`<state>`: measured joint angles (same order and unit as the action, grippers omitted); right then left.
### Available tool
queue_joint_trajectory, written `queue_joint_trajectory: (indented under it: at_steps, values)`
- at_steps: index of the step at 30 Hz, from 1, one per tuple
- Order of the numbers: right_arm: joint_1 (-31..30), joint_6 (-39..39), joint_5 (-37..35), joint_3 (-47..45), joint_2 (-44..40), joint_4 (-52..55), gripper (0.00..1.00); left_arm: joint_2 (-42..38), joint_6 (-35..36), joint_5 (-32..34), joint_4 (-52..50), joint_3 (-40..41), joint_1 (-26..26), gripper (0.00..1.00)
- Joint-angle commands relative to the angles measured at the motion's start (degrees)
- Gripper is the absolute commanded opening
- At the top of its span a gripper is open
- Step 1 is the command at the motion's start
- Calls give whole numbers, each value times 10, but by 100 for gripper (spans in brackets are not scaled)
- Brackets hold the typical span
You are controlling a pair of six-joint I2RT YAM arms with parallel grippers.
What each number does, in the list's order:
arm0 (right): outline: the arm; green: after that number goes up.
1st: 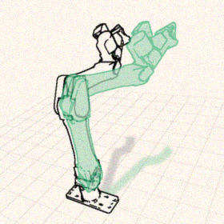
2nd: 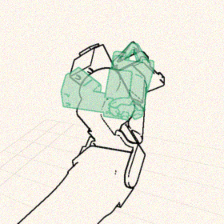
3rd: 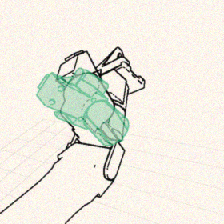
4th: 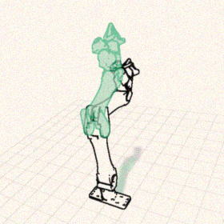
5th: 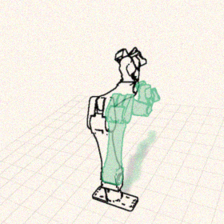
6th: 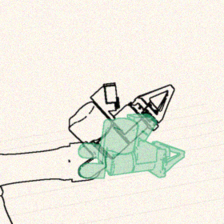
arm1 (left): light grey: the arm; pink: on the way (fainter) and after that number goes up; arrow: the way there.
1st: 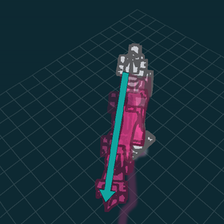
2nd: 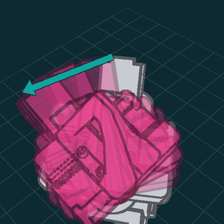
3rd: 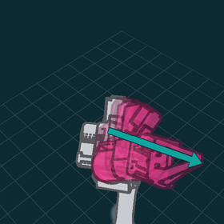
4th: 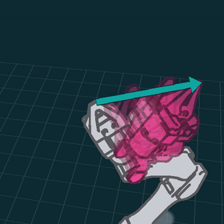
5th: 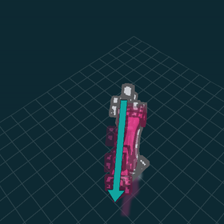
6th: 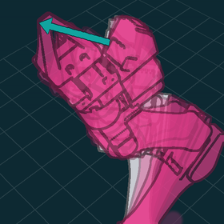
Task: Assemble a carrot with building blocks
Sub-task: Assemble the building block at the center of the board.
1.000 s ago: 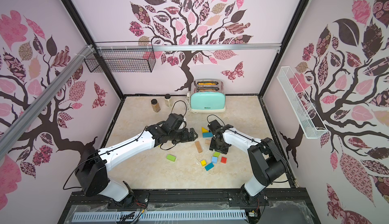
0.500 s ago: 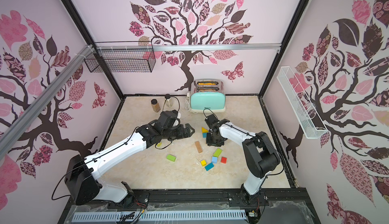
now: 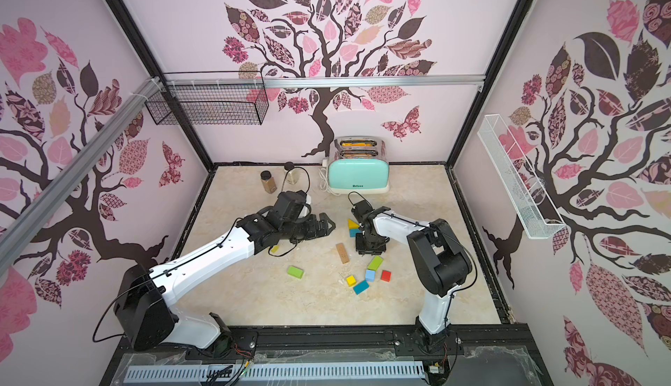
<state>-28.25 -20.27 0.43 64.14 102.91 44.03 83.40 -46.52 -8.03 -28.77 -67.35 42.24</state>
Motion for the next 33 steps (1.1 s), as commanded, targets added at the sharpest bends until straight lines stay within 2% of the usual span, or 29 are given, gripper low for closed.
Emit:
queue_joint_trajectory:
  at_steps: [1,33]
  values:
    - [0,10,-24,18,10,-9,39,4,1,-2,6,2,-4,98]
    - [3,-52,17,55,52,-23,40,9,13,-1,9,0,-5,98]
